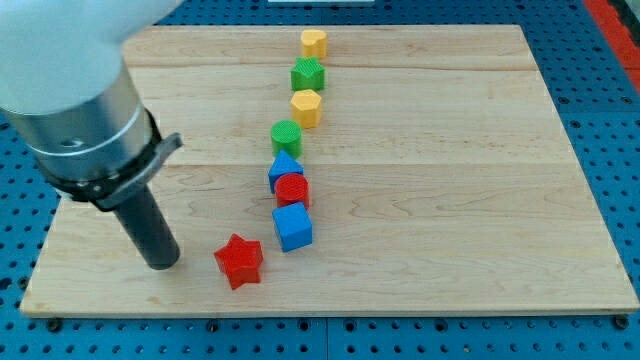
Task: Slide the green circle right a bit
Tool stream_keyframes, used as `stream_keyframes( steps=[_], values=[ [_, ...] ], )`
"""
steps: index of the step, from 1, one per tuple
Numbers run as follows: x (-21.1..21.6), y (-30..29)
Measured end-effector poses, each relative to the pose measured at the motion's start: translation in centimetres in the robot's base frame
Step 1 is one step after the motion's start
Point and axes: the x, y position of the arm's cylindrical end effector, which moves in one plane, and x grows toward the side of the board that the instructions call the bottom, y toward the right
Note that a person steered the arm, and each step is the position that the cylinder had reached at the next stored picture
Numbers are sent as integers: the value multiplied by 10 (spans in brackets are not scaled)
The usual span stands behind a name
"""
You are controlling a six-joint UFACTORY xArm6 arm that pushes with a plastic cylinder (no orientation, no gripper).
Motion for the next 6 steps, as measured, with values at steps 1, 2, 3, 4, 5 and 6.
stream_keyframes(
  steps=[1,2,3,4,5,6],
  values=[
    [11,24],
    [6,49],
    [6,71],
    [15,82],
    [25,83],
    [30,83]
  ],
)
